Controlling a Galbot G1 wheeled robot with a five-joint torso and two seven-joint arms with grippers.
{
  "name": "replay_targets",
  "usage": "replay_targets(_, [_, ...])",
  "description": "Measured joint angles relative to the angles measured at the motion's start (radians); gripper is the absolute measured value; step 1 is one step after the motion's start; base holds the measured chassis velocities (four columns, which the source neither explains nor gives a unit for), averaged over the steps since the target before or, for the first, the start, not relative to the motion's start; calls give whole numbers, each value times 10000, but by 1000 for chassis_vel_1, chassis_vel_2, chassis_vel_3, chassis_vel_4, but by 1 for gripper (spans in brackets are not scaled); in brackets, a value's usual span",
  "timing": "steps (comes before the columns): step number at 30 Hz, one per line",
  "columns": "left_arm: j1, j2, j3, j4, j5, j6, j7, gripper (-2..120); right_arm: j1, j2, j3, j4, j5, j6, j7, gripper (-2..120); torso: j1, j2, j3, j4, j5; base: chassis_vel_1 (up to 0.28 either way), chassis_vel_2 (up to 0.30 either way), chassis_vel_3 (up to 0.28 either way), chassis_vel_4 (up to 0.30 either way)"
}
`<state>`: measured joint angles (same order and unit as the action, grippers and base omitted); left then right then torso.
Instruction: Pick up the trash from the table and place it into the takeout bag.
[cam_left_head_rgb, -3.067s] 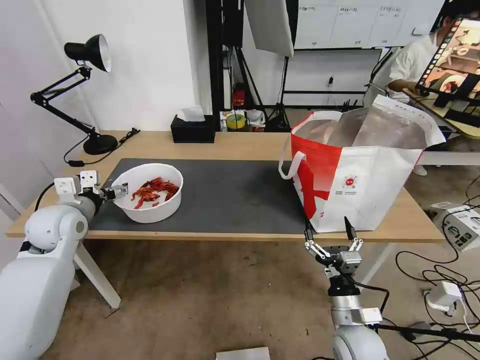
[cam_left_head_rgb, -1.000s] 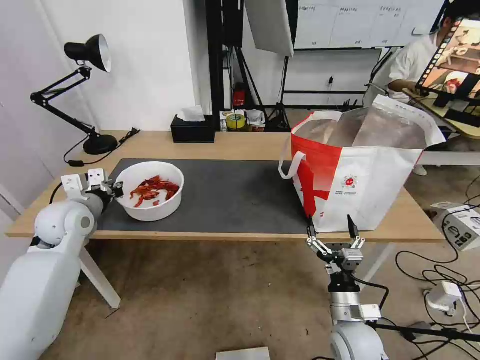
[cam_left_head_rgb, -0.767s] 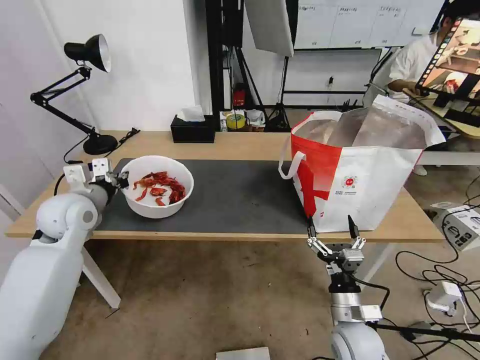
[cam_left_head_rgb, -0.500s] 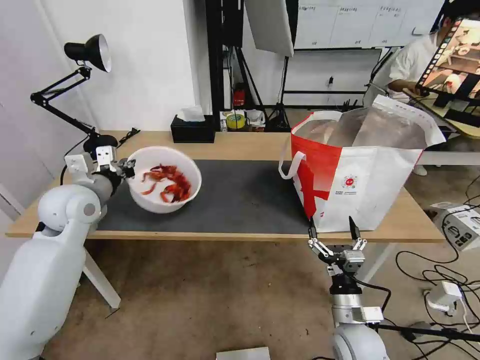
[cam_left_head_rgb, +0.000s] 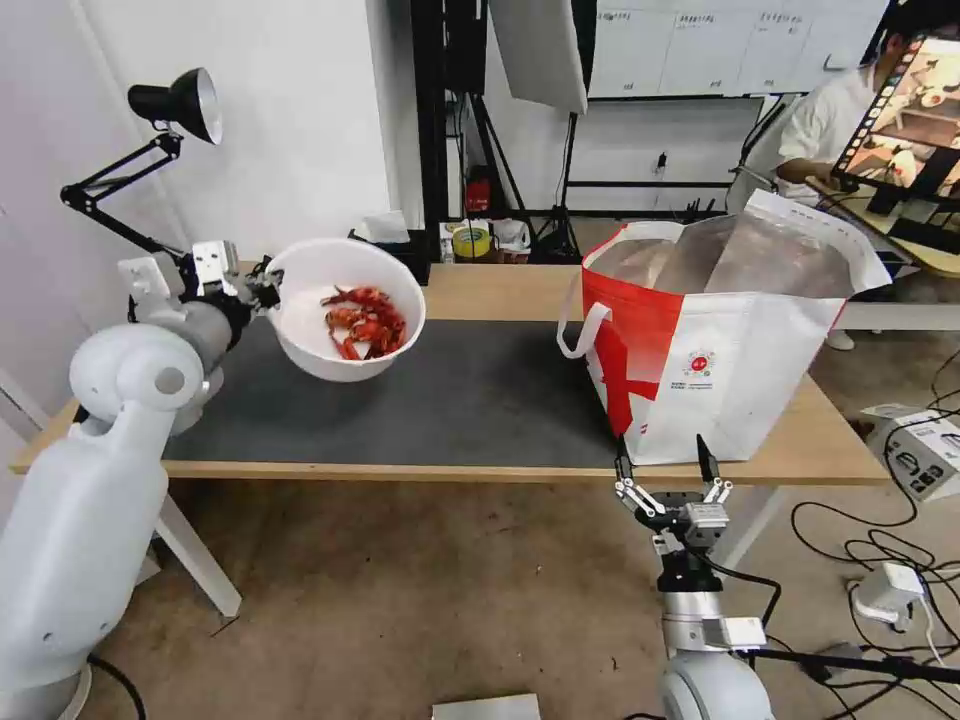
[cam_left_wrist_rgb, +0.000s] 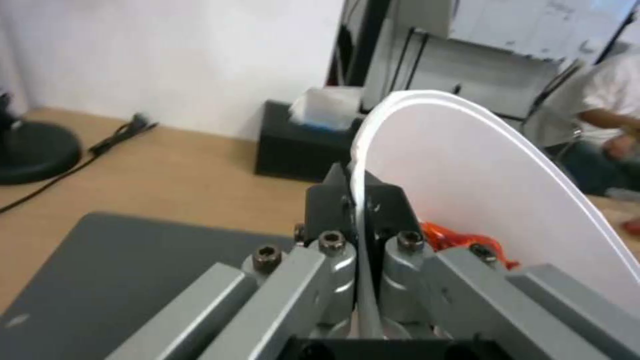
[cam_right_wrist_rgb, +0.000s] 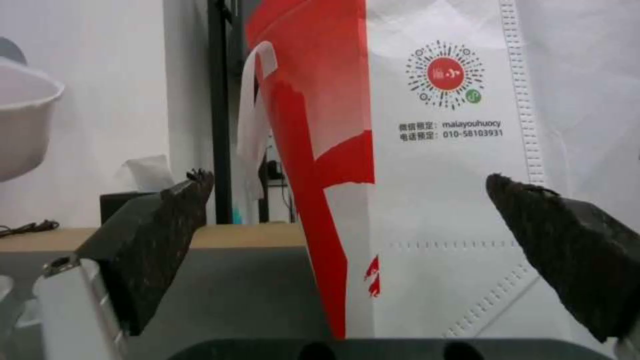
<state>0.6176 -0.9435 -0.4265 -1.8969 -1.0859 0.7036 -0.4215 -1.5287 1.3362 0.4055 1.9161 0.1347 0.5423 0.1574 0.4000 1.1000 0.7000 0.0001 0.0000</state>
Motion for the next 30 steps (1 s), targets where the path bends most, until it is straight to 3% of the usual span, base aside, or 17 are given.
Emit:
replay_targets(9, [-1424, -226, 1120, 399, -318, -43, -243, 0, -40, -1, 87, 70, -6, 0, -4, 100, 1, 0, 0, 0, 2, 0, 0, 0, 0])
replay_targets(12, [-2211, -636, 1721, 758, -353, -91, -275, 0, -69, 1, 114, 92, -7, -4, -3, 100, 1, 0, 0, -2, 2, 0, 0, 0, 0])
replay_targets(17, [-2811, -1026, 2133, 1085, -412, -114, -292, 0, -71, 38, 123, 100, -11, -14, -3, 100, 1, -1, 0, -1, 2, 0, 0, 0, 0])
replay_targets(30, [-4590, -2864, 3483, 2457, -825, -226, -683, 0, -334, 144, 593, 273, -13, -35, 1, 100, 1, 0, 1, 0, 3, 0, 0, 0, 0])
